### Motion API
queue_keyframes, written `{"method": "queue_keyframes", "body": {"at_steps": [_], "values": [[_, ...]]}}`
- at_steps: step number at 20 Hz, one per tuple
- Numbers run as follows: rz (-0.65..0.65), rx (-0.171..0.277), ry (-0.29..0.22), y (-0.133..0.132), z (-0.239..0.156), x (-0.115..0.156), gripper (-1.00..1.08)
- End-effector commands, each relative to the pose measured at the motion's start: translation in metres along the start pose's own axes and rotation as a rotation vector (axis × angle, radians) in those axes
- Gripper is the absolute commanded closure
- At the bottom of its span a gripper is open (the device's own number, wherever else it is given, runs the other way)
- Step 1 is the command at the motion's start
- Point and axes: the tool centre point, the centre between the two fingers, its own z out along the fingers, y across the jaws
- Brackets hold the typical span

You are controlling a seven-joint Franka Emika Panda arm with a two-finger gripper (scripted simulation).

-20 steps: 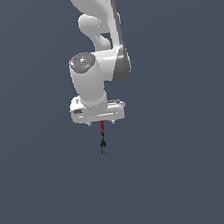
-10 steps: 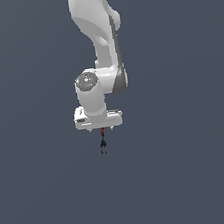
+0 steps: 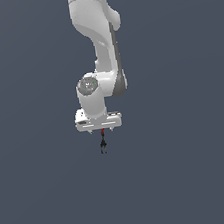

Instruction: Pick up the object and move it to a goal position.

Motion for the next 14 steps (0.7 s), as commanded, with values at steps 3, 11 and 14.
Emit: {"method": "queue_keyframes", "body": {"at_steps": [3,11,14], "values": [[0.000,0.000,0.000,0.000,0.008,0.000,-0.92],[-0.001,0.000,0.001,0.000,0.044,-0.001,-0.92],[-0.001,0.000,0.002,0.000,0.050,-0.001,-0.92]]}}
